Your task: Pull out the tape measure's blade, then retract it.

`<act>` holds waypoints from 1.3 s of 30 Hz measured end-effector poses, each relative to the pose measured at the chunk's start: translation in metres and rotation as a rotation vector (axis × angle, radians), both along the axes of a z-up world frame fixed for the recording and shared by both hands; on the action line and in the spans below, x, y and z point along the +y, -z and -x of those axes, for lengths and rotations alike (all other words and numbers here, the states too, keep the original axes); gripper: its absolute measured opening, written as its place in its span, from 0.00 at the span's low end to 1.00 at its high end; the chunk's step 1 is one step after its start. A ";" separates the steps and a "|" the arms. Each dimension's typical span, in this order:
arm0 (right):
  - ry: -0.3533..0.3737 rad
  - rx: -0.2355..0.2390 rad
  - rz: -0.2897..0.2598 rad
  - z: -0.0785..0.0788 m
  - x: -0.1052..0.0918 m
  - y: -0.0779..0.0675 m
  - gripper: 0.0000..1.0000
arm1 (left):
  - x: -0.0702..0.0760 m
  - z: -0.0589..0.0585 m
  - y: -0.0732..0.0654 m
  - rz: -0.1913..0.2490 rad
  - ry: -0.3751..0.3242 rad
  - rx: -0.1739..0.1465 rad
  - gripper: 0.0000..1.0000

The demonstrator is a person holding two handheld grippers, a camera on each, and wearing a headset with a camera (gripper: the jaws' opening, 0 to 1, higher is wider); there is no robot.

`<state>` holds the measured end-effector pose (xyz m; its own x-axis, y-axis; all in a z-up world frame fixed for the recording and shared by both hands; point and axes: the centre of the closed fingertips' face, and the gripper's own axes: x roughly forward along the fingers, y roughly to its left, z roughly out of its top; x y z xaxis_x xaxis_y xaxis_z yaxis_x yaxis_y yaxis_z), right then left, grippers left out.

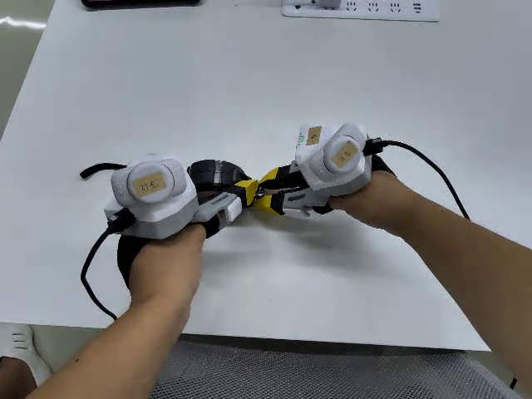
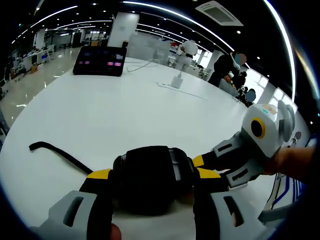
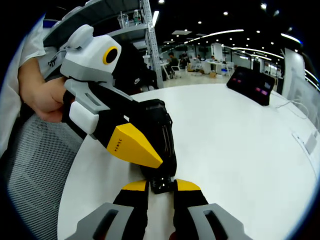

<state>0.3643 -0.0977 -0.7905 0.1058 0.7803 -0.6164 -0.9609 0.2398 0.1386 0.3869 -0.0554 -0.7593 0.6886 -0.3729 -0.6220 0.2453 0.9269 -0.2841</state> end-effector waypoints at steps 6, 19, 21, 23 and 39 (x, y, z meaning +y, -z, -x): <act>0.000 0.004 -0.004 0.001 0.003 -0.001 0.19 | 0.000 0.000 0.000 0.000 0.000 -0.003 0.61; 0.014 0.002 0.001 0.001 -0.004 -0.004 0.24 | 0.000 0.001 -0.001 -0.007 0.015 -0.015 0.60; 0.018 -0.005 0.007 0.001 -0.005 -0.005 0.27 | 0.001 0.002 -0.003 -0.008 0.023 -0.021 0.60; 0.036 -0.006 0.006 -0.002 -0.006 -0.007 0.31 | 0.002 0.003 -0.004 -0.007 0.029 -0.018 0.59; 0.077 0.003 -0.005 -0.005 -0.007 -0.015 0.37 | 0.001 0.003 -0.006 -0.014 0.055 -0.040 0.58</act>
